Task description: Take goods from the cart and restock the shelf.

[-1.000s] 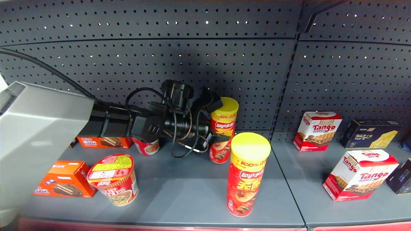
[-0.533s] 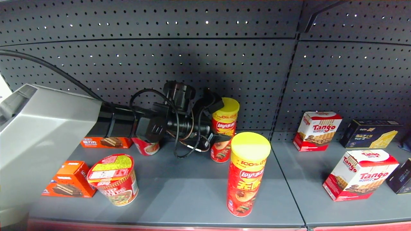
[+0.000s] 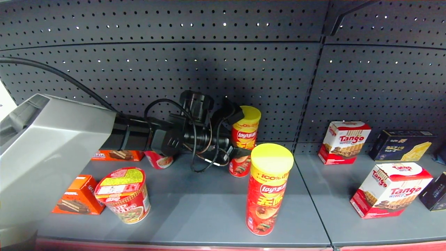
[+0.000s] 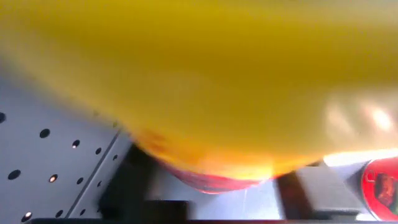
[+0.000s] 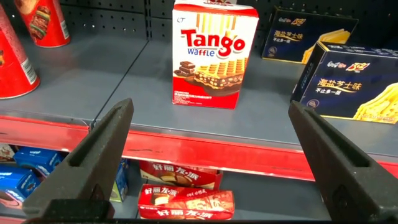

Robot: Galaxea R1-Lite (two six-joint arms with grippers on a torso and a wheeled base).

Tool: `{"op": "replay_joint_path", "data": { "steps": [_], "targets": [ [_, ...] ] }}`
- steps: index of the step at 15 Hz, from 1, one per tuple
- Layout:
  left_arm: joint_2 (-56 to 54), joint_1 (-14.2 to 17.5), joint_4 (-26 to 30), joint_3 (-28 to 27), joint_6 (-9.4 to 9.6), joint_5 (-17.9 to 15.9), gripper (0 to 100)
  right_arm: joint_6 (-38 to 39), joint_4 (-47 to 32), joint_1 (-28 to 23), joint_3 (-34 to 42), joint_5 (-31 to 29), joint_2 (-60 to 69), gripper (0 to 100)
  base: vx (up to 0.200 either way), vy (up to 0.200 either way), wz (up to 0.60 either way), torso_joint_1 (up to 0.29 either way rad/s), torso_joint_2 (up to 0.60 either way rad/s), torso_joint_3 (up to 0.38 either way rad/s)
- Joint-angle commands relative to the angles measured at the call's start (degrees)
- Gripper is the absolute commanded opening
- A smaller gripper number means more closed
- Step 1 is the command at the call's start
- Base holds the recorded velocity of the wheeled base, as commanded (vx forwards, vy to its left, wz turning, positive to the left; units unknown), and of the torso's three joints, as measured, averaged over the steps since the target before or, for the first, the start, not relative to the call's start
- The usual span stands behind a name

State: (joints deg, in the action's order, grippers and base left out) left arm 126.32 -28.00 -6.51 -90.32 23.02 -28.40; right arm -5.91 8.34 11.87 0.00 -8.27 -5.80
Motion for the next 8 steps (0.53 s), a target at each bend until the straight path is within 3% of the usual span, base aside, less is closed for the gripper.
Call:
{"op": "replay_joint_path", "data": {
  "steps": [1,8],
  "targets": [
    [0.1,0.0,-0.3,0.2,-0.08,0.0,100,0.0,-0.1,0.0,0.0,0.0,-0.1,100,0.0,0.0,0.0,0.0,0.0,0.0],
    [-2.7,1.3,-1.9,4.1,-0.08,0.1,100,0.0,-0.2,0.0,0.0,0.0,-0.1,100,0.0,0.0,0.0,0.0,0.0,0.0]
  ]
}}
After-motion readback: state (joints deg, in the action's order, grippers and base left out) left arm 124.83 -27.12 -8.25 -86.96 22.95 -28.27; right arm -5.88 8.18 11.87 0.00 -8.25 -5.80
